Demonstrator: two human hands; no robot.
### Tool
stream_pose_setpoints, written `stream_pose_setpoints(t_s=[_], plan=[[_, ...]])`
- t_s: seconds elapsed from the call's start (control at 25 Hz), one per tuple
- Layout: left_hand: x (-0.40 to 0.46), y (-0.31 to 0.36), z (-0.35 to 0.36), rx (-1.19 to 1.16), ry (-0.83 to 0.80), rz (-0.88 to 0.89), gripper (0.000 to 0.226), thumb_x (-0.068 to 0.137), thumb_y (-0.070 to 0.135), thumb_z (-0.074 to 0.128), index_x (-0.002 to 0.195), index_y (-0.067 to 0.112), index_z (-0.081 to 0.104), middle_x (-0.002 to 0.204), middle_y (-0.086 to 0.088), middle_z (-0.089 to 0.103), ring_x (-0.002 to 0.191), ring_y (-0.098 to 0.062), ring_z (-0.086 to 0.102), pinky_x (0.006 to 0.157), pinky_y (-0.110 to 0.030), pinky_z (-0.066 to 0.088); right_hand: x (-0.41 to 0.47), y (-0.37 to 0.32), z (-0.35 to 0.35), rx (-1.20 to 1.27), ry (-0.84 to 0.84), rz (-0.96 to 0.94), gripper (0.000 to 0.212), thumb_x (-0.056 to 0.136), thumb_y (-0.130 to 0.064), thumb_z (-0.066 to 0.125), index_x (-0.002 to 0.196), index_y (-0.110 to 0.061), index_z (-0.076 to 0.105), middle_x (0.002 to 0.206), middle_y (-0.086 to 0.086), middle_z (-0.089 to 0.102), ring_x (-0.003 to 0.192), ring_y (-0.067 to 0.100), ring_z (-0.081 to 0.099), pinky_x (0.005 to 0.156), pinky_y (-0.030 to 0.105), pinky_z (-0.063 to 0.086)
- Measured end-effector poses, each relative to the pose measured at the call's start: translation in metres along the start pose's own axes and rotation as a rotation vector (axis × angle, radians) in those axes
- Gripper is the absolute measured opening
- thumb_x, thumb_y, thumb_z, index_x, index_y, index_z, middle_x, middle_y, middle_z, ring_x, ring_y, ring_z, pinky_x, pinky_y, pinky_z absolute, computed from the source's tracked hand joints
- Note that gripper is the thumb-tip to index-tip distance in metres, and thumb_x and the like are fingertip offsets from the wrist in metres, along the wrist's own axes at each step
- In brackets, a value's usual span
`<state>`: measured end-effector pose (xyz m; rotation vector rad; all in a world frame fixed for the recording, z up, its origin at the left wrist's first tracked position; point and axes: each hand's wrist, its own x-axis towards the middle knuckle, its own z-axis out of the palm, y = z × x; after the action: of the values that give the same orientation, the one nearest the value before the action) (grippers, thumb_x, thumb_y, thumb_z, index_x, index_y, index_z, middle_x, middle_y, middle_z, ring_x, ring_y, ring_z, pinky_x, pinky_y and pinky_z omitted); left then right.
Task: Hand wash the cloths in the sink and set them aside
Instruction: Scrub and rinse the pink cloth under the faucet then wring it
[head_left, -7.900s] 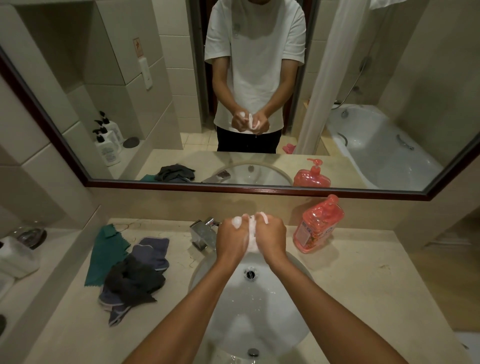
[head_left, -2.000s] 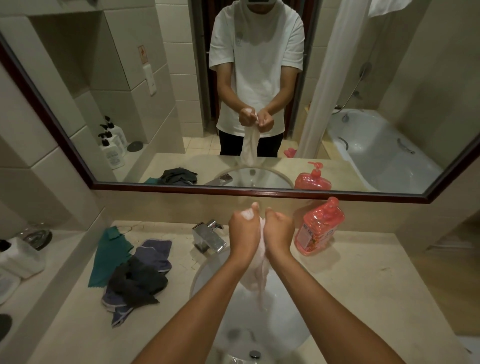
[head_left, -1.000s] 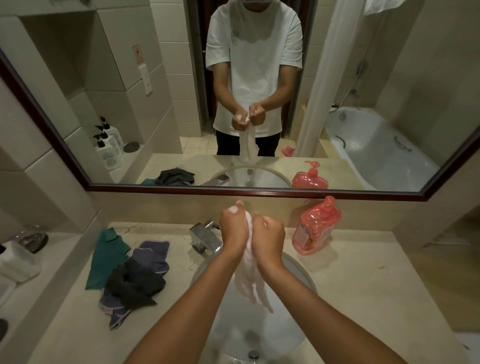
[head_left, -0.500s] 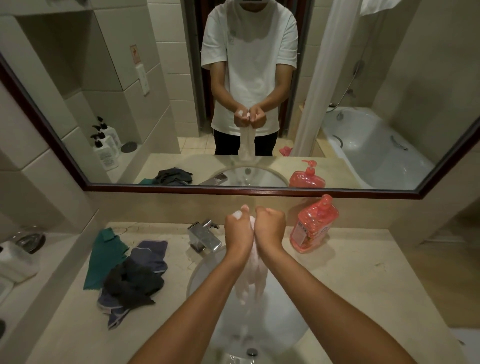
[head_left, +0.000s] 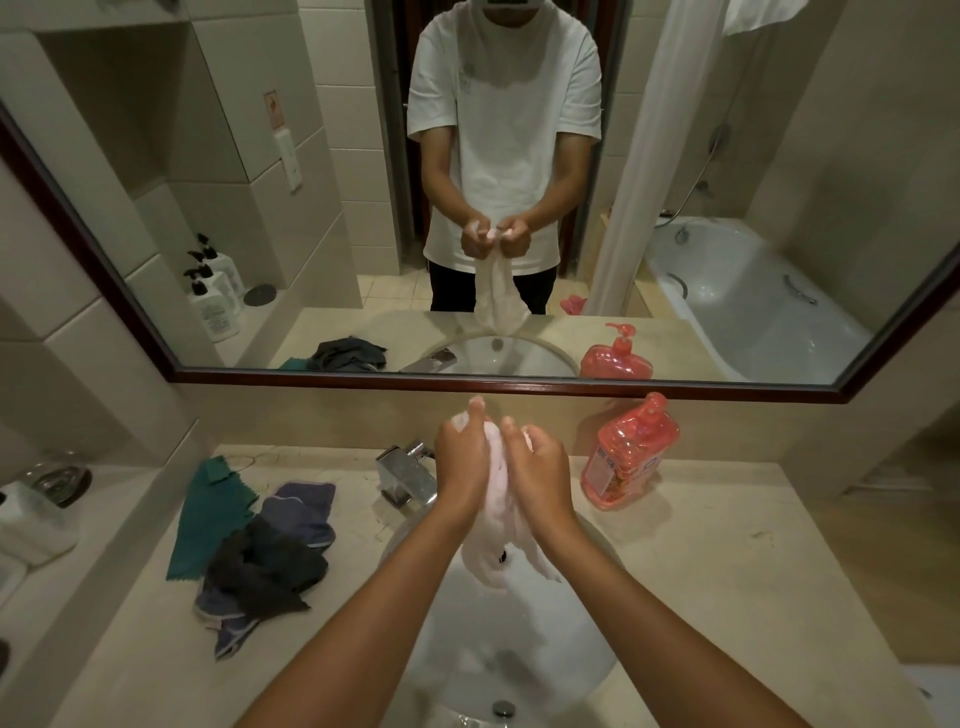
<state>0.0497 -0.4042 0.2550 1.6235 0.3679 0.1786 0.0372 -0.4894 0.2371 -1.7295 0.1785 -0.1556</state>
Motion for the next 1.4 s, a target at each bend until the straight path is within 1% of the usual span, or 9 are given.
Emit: stream_pose_setpoints(t_s=[0.12, 0.2, 0.48, 0.68, 0.76, 0.88, 1.08, 1.2, 1.4], plan=[[0.009, 0.009, -0.005, -0.171, -0.060, -0.114, 0.049, 0.104, 0.047, 0.038, 0.074, 0.013, 0.056, 0.067, -0.005, 0.061, 0.067, -0.021, 0.063, 0.065, -0.035, 0.051, -0.001, 0.003, -0.001, 0.047, -0.205, 0.108, 0.023, 0.097, -0.045, 0.060, 0.109, -0.026, 0.054, 0.102, -0.007, 0.062, 0.093, 0.008, 0.064, 0.076, 0.024, 0.052], [0.010, 0.014, -0.006, -0.268, -0.179, -0.163, 0.053, 0.104, 0.053, 0.035, 0.084, 0.008, 0.054, 0.069, -0.007, 0.060, 0.061, -0.016, 0.063, 0.056, -0.028, 0.052, 0.000, 0.006, -0.005, 0.056, -0.357, 0.103, 0.037, 0.097, -0.038, 0.062, 0.131, -0.029, 0.051, 0.118, -0.013, 0.063, 0.107, 0.006, 0.064, 0.090, 0.027, 0.054], [-0.004, -0.010, -0.020, -0.163, -0.450, -0.093, 0.067, 0.098, 0.063, 0.023, 0.115, 0.017, 0.068, 0.101, -0.003, 0.077, 0.093, -0.014, 0.074, 0.067, -0.018, 0.055, 0.005, 0.006, -0.025, 0.466, -0.327, 0.202, 0.018, 0.100, -0.016, 0.058, 0.109, -0.007, 0.070, 0.102, 0.018, 0.076, 0.095, 0.033, 0.073, 0.082, 0.039, 0.061], [-0.015, -0.049, -0.017, -0.002, -0.553, 0.014, 0.057, 0.102, 0.059, 0.034, 0.123, 0.017, 0.065, 0.118, -0.001, 0.073, 0.113, -0.013, 0.067, 0.095, -0.024, 0.052, 0.029, -0.011, -0.034, 0.889, -0.131, 0.369, 0.014, 0.099, -0.015, 0.059, 0.111, -0.007, 0.062, 0.086, 0.011, 0.069, 0.074, 0.021, 0.068, 0.075, 0.036, 0.055], [-0.013, -0.065, -0.019, 0.086, -0.545, -0.017, 0.042, 0.102, 0.051, 0.046, 0.117, 0.019, 0.067, 0.114, 0.003, 0.073, 0.111, -0.014, 0.066, 0.090, -0.022, 0.051, 0.033, -0.009, -0.042, 0.930, -0.086, 0.400, 0.018, 0.098, -0.013, 0.059, 0.115, -0.006, 0.059, 0.084, 0.011, 0.066, 0.070, 0.019, 0.065, 0.071, 0.033, 0.054], [-0.013, -0.084, -0.025, -0.023, -0.497, -0.125, 0.030, 0.102, 0.038, 0.055, 0.117, 0.016, 0.069, 0.105, 0.002, 0.077, 0.096, -0.017, 0.072, 0.074, -0.024, 0.058, 0.029, 0.005, -0.049, 0.812, 0.023, 0.442, 0.033, 0.095, -0.011, 0.065, 0.125, 0.000, 0.057, 0.089, 0.014, 0.068, 0.073, 0.022, 0.069, 0.070, 0.034, 0.057], [-0.005, -0.065, -0.012, -0.291, -0.280, -0.189, 0.048, 0.106, 0.046, 0.041, 0.109, 0.009, 0.070, 0.105, -0.015, 0.076, 0.103, -0.031, 0.073, 0.090, -0.044, 0.058, 0.007, 0.028, -0.039, 0.463, -0.021, 0.356, 0.026, 0.094, -0.022, 0.068, 0.119, -0.023, 0.064, 0.112, 0.008, 0.069, 0.094, 0.022, 0.071, 0.079, 0.035, 0.059], [0.001, -0.048, -0.001, -0.210, -0.154, -0.225, 0.052, 0.105, 0.051, 0.041, 0.087, 0.012, 0.072, 0.089, -0.017, 0.076, 0.089, -0.033, 0.075, 0.083, -0.044, 0.059, -0.010, 0.021, -0.022, 0.250, -0.162, 0.315, 0.027, 0.077, -0.051, 0.066, 0.086, -0.027, 0.074, 0.090, 0.002, 0.077, 0.083, 0.016, 0.075, 0.068, 0.027, 0.056], [-0.006, -0.037, 0.008, -0.099, -0.156, -0.189, 0.050, 0.106, 0.041, 0.041, 0.078, 0.007, 0.067, 0.073, -0.011, 0.069, 0.072, -0.023, 0.067, 0.074, -0.038, 0.052, -0.009, 0.015, 0.002, -0.171, 0.144, 0.172, 0.043, 0.091, -0.045, 0.058, 0.057, -0.020, 0.054, 0.053, -0.007, 0.059, 0.056, 0.015, 0.058, 0.052, 0.028, 0.038]])
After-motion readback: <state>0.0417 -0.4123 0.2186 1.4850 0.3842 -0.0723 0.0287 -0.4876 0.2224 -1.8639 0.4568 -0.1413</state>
